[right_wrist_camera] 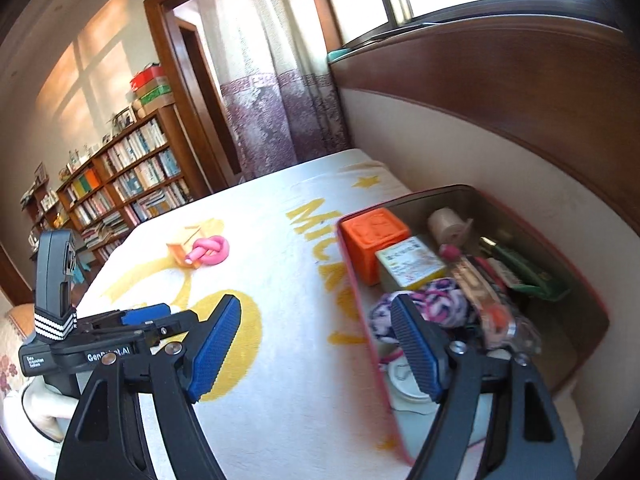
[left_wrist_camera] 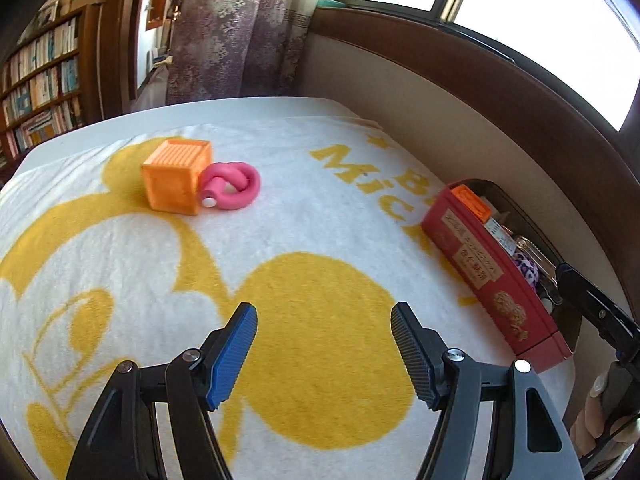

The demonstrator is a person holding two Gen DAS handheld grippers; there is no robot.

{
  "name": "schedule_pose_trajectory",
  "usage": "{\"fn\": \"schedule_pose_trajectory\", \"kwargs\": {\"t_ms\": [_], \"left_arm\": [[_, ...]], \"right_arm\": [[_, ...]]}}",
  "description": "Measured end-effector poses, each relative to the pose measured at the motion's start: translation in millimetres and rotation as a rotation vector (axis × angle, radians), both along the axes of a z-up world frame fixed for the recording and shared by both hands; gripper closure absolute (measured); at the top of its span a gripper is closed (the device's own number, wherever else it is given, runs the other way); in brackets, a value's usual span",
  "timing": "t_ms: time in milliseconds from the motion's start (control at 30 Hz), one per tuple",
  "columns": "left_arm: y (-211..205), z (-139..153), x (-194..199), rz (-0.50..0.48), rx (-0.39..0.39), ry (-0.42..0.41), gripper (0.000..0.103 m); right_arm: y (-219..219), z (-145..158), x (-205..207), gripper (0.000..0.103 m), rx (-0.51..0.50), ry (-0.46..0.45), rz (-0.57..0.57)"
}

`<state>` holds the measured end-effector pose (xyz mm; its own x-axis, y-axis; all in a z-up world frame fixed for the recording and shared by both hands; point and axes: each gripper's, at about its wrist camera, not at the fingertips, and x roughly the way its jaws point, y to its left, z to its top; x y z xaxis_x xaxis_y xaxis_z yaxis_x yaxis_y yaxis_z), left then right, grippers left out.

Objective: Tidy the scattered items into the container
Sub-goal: 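Return both tools to the remaining items on the towel, then grasp the orange cube with the left tool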

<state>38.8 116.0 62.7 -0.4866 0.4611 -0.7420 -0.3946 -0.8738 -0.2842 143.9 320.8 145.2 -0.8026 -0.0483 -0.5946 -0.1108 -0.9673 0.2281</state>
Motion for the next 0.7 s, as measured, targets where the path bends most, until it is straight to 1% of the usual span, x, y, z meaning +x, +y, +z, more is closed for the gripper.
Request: {"fn": "schedule_pose_trajectory", "kwargs": {"t_ms": [133, 267, 400, 500, 600, 700], "left_arm": [[-36, -2, -10, 0.074, 0.003, 0.000, 0.032], [-68, -4, -21, 0.147, -0.004, -0.005, 0.032], [-87, -9, -34, 0.195, -0.026, -0.012, 0.032], [-90, -11, -46, 0.205, -0.035, -0.027, 0.032], [-84, -11, -58, 0.185, -0.038, -0.031, 0.032], [-72, -7, -72, 0.163, -0.039, -0.017, 0.032]], "right_arm": [[-24, -2, -18, 0.022, 0.010, -0.014, 0.055], [-48, -11, -40, 0.022, 0.002, -0.046, 0.116], [-68, -19, -63, 0.022, -0.004, -0.076, 0.166], [-76, -27, -79, 0.022, -0.014, -0.090, 0.181], [-79, -36, -88, 0.022, -0.035, -0.102, 0.192], [-78, -46, -91, 0.022, -0.052, -0.116, 0.193]]}}
